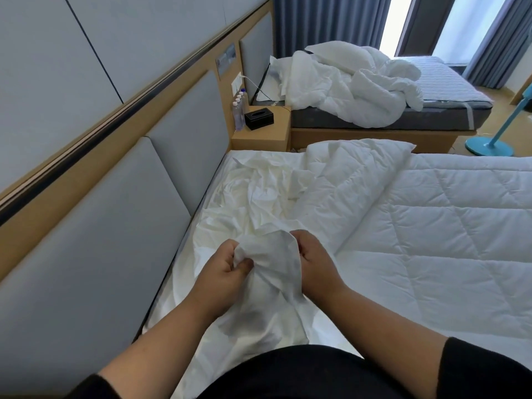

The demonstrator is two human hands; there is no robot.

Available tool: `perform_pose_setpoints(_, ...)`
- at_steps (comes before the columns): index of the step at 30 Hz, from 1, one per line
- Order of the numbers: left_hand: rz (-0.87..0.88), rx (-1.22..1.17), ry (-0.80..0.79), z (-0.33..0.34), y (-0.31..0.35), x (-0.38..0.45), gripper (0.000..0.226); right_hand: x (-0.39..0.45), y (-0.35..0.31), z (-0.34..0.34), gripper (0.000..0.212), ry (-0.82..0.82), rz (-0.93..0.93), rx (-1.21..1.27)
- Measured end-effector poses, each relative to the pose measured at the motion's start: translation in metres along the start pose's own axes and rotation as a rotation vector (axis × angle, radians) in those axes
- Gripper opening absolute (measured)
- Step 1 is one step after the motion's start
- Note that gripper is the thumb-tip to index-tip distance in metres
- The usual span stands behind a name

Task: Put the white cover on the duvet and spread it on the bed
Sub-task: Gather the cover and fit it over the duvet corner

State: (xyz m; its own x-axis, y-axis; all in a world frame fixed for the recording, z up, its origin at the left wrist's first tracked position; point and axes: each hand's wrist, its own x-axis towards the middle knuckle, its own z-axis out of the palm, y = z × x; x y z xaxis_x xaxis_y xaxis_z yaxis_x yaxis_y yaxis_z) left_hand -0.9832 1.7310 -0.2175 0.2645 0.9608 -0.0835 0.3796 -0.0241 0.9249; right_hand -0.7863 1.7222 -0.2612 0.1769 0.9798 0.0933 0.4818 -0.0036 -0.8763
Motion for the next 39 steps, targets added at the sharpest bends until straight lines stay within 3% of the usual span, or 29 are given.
perform_pose_setpoints(2, -0.019, 0.004, 0.023, 0.000, -0.008, 0.005, 0.006, -0.008, -0.017, -0.013, 0.023, -0.153, 0.144, 0.475)
perform_pose_setpoints(4, -0.029, -0.025, 0.046, 0.000, -0.011, 0.012, 0.008, -0.021, -0.028, -0.019, 0.046, -0.306, 0.094, 0.602)
perform_pose_setpoints(6, -0.035, -0.060, 0.061, 0.001, -0.009, 0.017, 0.016, -0.033, -0.037, -0.012, 0.055, -0.349, 0.025, 0.469)
perform_pose_setpoints(9, -0.039, -0.088, 0.010, 0.006, -0.006, 0.021, 0.031, -0.033, -0.036, -0.004, 0.023, -0.176, 0.095, 0.177)
perform_pose_setpoints(11, -0.038, -0.051, -0.051, 0.005, -0.009, 0.020, 0.038, -0.031, -0.038, -0.010, 0.015, -0.092, 0.187, 0.230)
perform_pose_setpoints(17, 0.039, 0.278, -0.175, -0.026, -0.040, 0.028, 0.003, -0.043, -0.042, -0.016, 0.022, 0.031, 0.191, 0.373)
perform_pose_setpoints(19, 0.062, 0.408, -0.178, -0.033, -0.056, 0.030, 0.010, -0.043, -0.042, -0.020, 0.028, 0.062, 0.197, 0.408)
perform_pose_setpoints(26, -0.053, 0.161, 0.031, -0.030, -0.062, 0.038, 0.021, -0.048, -0.046, -0.017, 0.025, 0.113, 0.208, 0.458)
perform_pose_setpoints(29, 0.008, 0.244, -0.110, -0.041, -0.055, 0.044, 0.024, -0.042, -0.055, -0.022, 0.025, 0.171, 0.217, 0.457)
perform_pose_setpoints(32, 0.052, 0.281, -0.273, -0.062, -0.047, 0.051, 0.037, -0.038, -0.076, -0.030, 0.043, 0.194, 0.180, 0.416)
perform_pose_setpoints(35, 0.108, 0.288, -0.383, -0.079, -0.041, 0.062, 0.035, -0.037, -0.109, -0.036, 0.061, 0.172, 0.117, 0.301)
perform_pose_setpoints(39, 0.188, 0.377, -0.499, -0.095, -0.035, 0.084, 0.045, -0.039, -0.157, -0.045, 0.068, 0.239, 0.072, 0.075)
